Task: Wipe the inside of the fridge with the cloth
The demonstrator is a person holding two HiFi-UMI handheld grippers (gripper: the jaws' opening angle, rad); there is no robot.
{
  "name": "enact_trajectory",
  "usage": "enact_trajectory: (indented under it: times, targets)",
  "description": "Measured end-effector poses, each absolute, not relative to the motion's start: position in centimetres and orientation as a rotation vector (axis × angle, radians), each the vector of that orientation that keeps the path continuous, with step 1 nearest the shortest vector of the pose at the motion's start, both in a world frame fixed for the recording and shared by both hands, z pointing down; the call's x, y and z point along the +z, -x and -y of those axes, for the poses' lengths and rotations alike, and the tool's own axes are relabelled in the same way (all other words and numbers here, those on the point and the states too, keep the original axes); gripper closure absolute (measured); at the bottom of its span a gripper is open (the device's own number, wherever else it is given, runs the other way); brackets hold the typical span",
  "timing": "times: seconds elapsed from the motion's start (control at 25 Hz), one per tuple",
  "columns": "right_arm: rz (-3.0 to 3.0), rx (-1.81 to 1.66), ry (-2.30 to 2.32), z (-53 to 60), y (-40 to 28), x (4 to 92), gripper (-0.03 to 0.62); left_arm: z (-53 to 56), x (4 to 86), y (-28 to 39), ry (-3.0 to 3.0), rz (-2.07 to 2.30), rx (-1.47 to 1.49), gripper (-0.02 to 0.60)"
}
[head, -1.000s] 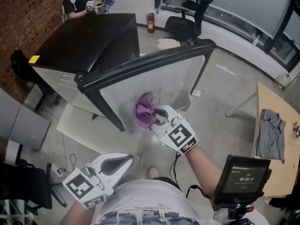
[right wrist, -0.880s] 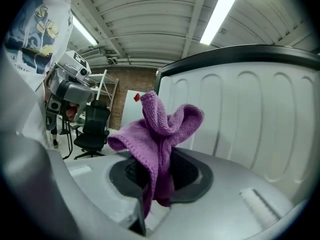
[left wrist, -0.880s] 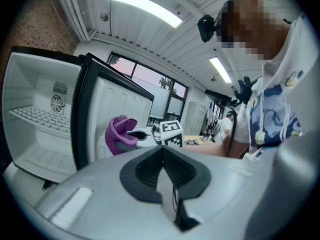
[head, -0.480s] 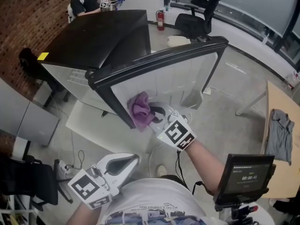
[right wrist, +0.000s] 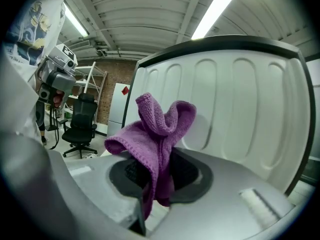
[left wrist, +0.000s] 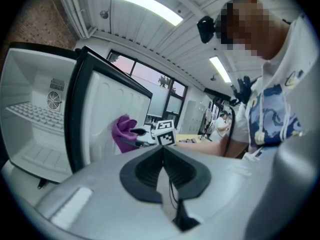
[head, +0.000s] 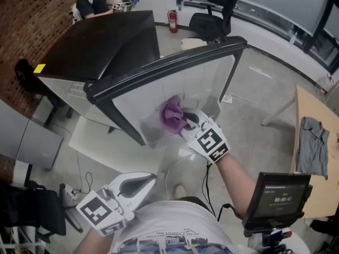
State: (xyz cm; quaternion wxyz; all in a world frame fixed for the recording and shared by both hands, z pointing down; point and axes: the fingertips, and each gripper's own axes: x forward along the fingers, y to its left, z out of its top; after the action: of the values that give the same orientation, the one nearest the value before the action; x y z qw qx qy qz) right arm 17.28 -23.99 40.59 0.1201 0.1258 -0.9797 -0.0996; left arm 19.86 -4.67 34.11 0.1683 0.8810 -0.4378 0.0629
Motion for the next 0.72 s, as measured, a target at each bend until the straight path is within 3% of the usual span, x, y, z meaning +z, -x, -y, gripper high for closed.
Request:
enact_trajectory:
  times: [0.72]
  targets:
    - [2.740, -0.228, -0.786, 32.8, -27.0, 41.5, 0.513, 5.7, 34.6, -20.5, -2.523, 1.194, 0.194, 0.574]
